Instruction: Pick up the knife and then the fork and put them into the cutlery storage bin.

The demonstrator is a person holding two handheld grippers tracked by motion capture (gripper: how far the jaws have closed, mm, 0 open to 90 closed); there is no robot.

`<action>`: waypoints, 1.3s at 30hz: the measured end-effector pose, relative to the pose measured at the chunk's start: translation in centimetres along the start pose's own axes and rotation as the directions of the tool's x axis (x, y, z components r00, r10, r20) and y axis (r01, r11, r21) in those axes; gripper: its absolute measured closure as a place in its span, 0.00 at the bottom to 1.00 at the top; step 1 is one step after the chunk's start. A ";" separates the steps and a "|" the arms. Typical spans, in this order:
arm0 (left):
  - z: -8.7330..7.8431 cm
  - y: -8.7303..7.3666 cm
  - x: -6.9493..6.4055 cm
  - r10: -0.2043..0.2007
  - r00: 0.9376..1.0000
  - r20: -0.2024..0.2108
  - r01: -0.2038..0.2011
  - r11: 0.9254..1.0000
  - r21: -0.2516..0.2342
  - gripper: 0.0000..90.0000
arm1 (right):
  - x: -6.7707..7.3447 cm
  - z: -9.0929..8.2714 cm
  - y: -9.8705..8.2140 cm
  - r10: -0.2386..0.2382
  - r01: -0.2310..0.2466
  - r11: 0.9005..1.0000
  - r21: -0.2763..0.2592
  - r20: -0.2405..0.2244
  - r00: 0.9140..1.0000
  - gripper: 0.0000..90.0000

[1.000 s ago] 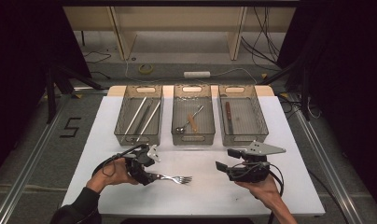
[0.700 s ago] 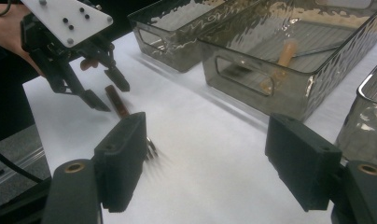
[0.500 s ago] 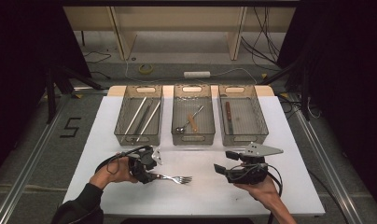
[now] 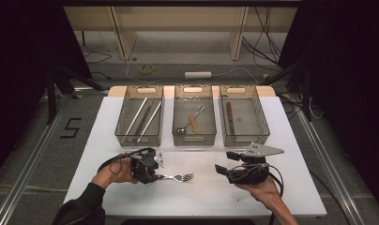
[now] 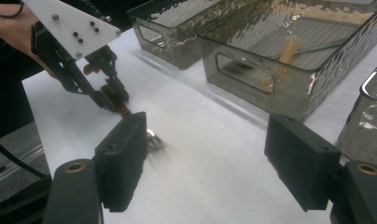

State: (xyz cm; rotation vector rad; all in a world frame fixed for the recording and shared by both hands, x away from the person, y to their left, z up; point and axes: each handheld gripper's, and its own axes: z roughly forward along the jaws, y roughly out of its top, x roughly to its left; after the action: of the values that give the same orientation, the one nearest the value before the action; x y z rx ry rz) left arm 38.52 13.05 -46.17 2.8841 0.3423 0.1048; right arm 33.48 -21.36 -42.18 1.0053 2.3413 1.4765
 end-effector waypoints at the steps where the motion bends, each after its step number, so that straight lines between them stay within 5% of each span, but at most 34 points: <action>1: 0.0 0.0 0.0 0.001 1.000 0.003 -0.001 1.000 -0.001 0.79 | 0.0 0.0 0.0 0.000 0.000 1.000 0.000 0.000 1.000 0.35; 11: 0.0 -0.2 -0.1 0.018 1.000 0.011 -0.017 1.000 -0.017 0.84 | 0.0 0.0 0.1 0.001 -0.001 1.000 0.003 -0.003 1.000 0.35; 22: -1.2 0.3 -0.4 -0.070 0.997 0.033 0.071 0.996 -0.045 0.84 | 0.7 0.1 0.3 -0.026 0.026 1.000 -0.004 -0.023 0.999 0.35; 30: -2.4 1.9 -1.8 -0.120 0.990 0.074 0.126 0.988 -0.086 0.84 | 2.7 1.1 0.4 -0.109 0.110 0.994 0.016 -0.061 0.992 0.35; 39: -2.7 3.3 -3.2 -0.074 0.993 0.090 0.081 0.994 -0.077 0.84 | 5.1 3.0 0.3 -0.203 0.213 0.974 0.073 -0.123 0.971 0.35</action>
State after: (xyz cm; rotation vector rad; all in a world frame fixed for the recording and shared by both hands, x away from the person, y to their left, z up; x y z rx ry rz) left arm 35.83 9.77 -42.89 2.7815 0.4226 -0.0206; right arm 31.24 -15.88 -42.45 0.6824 2.5202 1.3993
